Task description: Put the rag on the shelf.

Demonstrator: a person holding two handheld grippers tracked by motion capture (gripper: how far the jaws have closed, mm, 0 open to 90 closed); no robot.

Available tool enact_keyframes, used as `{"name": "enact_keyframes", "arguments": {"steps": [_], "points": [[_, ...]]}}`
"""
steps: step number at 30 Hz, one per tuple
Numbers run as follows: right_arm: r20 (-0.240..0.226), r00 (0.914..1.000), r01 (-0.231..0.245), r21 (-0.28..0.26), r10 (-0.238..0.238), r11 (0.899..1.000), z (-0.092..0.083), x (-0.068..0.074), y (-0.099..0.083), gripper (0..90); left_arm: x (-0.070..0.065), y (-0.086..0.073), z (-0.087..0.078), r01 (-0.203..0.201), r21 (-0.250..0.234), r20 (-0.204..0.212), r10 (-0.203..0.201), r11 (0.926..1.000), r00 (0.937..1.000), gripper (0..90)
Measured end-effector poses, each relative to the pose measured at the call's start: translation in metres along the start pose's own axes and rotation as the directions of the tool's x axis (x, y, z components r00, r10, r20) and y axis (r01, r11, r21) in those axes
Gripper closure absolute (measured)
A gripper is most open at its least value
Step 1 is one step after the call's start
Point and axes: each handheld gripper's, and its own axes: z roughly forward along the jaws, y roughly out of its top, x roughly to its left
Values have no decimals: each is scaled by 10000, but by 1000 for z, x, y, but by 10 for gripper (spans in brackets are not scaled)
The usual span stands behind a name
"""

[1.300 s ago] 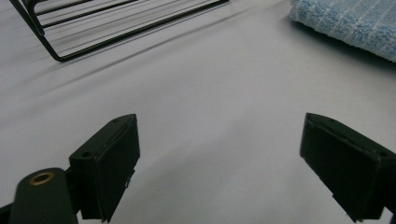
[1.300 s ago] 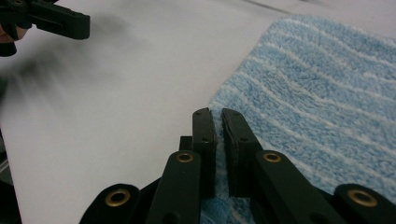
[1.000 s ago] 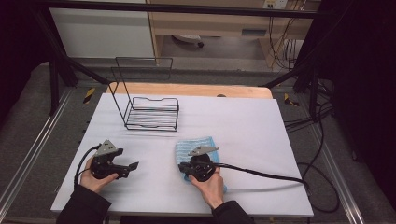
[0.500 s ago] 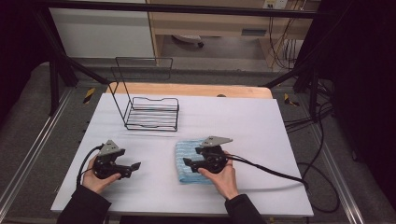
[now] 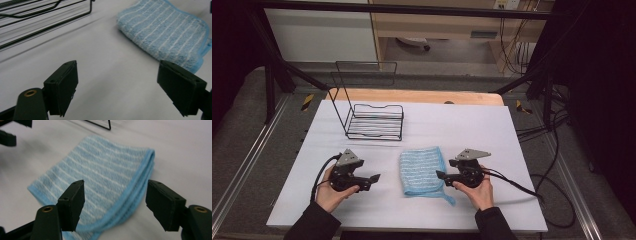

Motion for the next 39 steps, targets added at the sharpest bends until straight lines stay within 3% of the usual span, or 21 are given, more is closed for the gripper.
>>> {"name": "enact_keyframes", "arguments": {"steps": [6,11,17,22,28,34,39], "points": [[39,9998,-195,277,194,9994,1,-5,-15,369,-26,14,17,67,126,328,-71,9999,9994,197],[64,9992,-395,85,395,9992,3,-6,-16,399,-47,25,34,134,265,591,-149,9996,9981,209],[62,9994,-330,154,329,9993,10,-5,-18,420,-65,21,52,-35,604,790,-13,9982,9969,290],[134,9995,-303,259,299,9992,14,-6,-20,455,-69,10,59,28,1035,872,-119,9946,9961,406],[104,9995,-313,422,309,9986,20,-7,-22,495,-71,4,60,138,1081,1065,-254,9940,9940,531],[-169,9957,-900,551,910,9944,24,-8,-25,563,-75,3,61,426,1209,1156,-567,9917,9917,652],[-200,9919,-1238,601,1251,9905,24,-7,-24,636,-76,3,62,890,1343,1367,-1074,9869,9848,780]]}}
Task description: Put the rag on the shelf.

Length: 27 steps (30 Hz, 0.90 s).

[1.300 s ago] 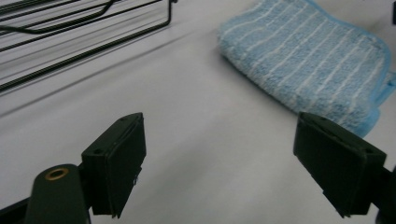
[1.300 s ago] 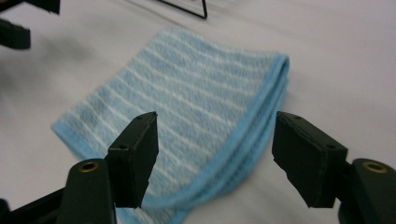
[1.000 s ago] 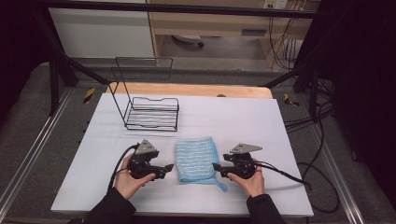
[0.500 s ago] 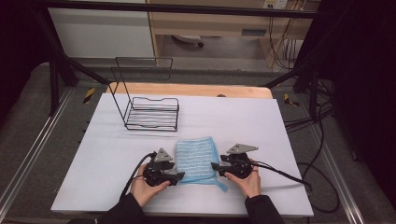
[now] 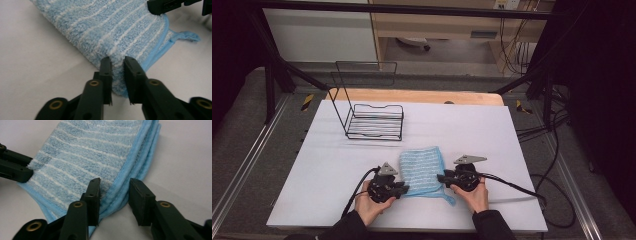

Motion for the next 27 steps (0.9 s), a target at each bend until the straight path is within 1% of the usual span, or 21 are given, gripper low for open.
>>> {"name": "enact_keyframes", "arguments": {"steps": [2,4,6,9,10,11,12,13,14,15,16,18,20,21,23,25,27], "points": [[-63,9998,-168,33,168,9999,0,1,0,669,1,1,0,130,-14,59,-130,9999,9999,828],[-84,9997,-224,28,224,9997,0,1,0,703,2,1,-1,254,-2,162,-254,9997,9995,852],[-82,9992,-383,-4,383,9993,-2,2,1,736,3,1,-3,286,2,198,-286,9996,9994,864],[-202,9974,-689,-119,686,9976,-5,4,2,767,3,2,-7,217,41,189,-218,9998,9996,871],[-231,9976,-660,-128,657,9977,-5,6,2,770,4,2,-10,127,85,159,-128,9999,9998,872],[-306,9970,-708,-90,705,9975,-5,10,2,773,5,1,-12,112,129,123,-113,9999,9999,873],[-306,9970,-708,-90,705,9975,-5,10,2,773,6,1,-15,85,170,118,-87,9998,9999,873],[-353,9966,-748,-57,745,9972,-5,14,2,773,8,0,-17,132,182,125,-134,9997,9998,874],[-414,9964,-741,-88,736,9972,-3,20,0,768,11,-1,-20,159,232,131,-162,9996,9998,874],[-495,9956,-802,-139,794,9967,-1,23,-1,763,16,-3,-26,137,320,117,-141,9994,9998,874],[-495,9956,-802,-139,794,9967,-1,23,-1,763,16,-3,-26,137,320,117,-141,9994,9998,874],[-480,9953,-852,-174,843,9962,1,28,-2,754,19,-4,-30,85,380,61,-87,9992,9999,874],[-465,9956,-826,-216,815,9963,3,33,-3,745,19,-6,-31,-134,434,-155,141,9990,9998,873],[-389,9960,-810,-224,801,9965,4,34,-3,738,18,-7,-30,-212,476,-174,221,9986,9996,872],[-268,9964,-810,-208,804,9965,5,35,-3,707,17,-8,-28,-414,484,-249,427,9980,9988,866],[-153,9972,-731,-229,727,9971,5,34,-4,670,17,-8,-28,-535,395,-272,546,9978,9981,845],[-66,9982,-590,-275,588,9979,5,33,-3,622,17,-8,-30,-671,359,-275,681,9971,9973,797]]}}
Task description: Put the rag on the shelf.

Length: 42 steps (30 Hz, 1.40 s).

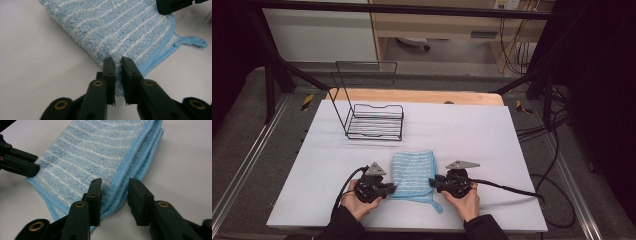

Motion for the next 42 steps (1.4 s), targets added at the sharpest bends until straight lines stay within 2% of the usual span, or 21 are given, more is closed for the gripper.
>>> {"name": "enact_keyframes", "arguments": {"steps": [3,5,7,11,12,13,17,19,23,29,34,42], "points": [[54,9990,450,-101,-449,9989,-3,-2,2,503,0,2,-6,-94,-208,-57,93,9997,9999,687],[124,9954,949,-174,-947,9953,-6,-4,5,420,2,3,-9,-174,-389,-152,168,9991,9997,606],[14,9932,1167,-169,-1167,9930,-10,-7,7,347,4,4,-11,-227,-491,-235,216,9985,9995,541],[-277,9924,1191,-387,-1202,9921,-16,-16,9,209,10,6,-12,-285,-625,-394,261,9976,9989,432],[-326,9930,1122,-477,-1138,9925,-20,-20,10,165,12,6,-13,-312,-629,-407,287,9975,9988,380],[-326,9930,1122,-477,-1138,9925,-20,-20,10,165,13,7,-13,-332,-645,-384,308,9974,9988,380],[-440,9936,1001,-837,-1041,9914,-28,-28,11,89,15,10,-13,-548,-822,-334,522,9951,9981,268],[-437,9920,1135,-980,-1182,9887,-31,-32,11,57,17,12,-13,-632,-813,-219,616,9947,9979,225],[-422,9907,1249,-893,-1291,9881,-33,-37,10,30,19,15,-11,-794,-808,-134,786,9936,9968,126],[-191,9874,1547,-963,-1572,9833,-37,-38,9,11,23,23,-10,-726,-785,-158,716,9943,9973,73],[-39,9853,1696,-865,-1706,9817,-38,-39,9,8,30,35,-12,-706,-910,-433,669,9933,9968,70],[-1,9860,1660,-774,-1665,9831,-37,-38,8,9,47,56,-9,-299,-1223,-1147,158,9920,9933,87]]}}
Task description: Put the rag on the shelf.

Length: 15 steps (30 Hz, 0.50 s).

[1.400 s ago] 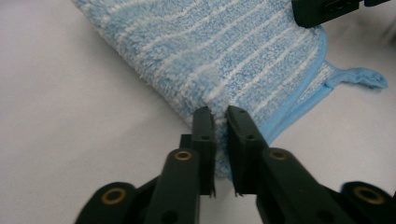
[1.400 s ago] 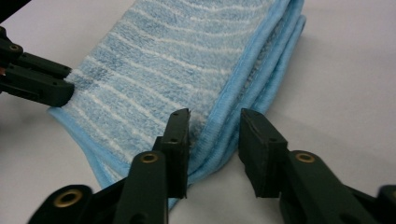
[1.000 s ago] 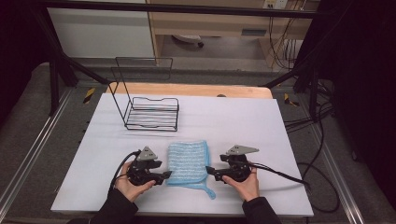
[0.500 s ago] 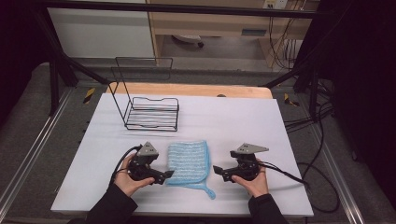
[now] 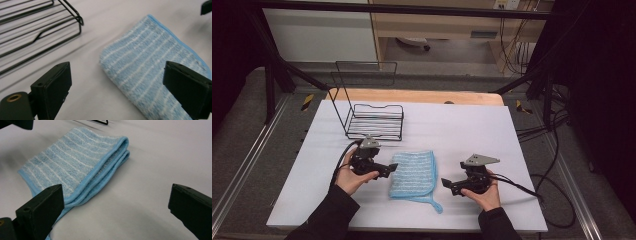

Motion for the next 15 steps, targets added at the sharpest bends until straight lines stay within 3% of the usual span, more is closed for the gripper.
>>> {"name": "enact_keyframes", "arguments": {"steps": [6,12,15], "points": [[12,10000,-22,72,22,10000,1,0,0,12,7,6,14,310,-287,-284,-318,9991,9991,156],[-17,10000,23,129,-23,9999,2,0,-1,12,15,8,33,616,20,-548,-614,9981,9966,246],[-17,10000,57,128,-57,9999,2,0,-1,13,18,6,40,833,178,-482,-823,9964,9954,316]]}}
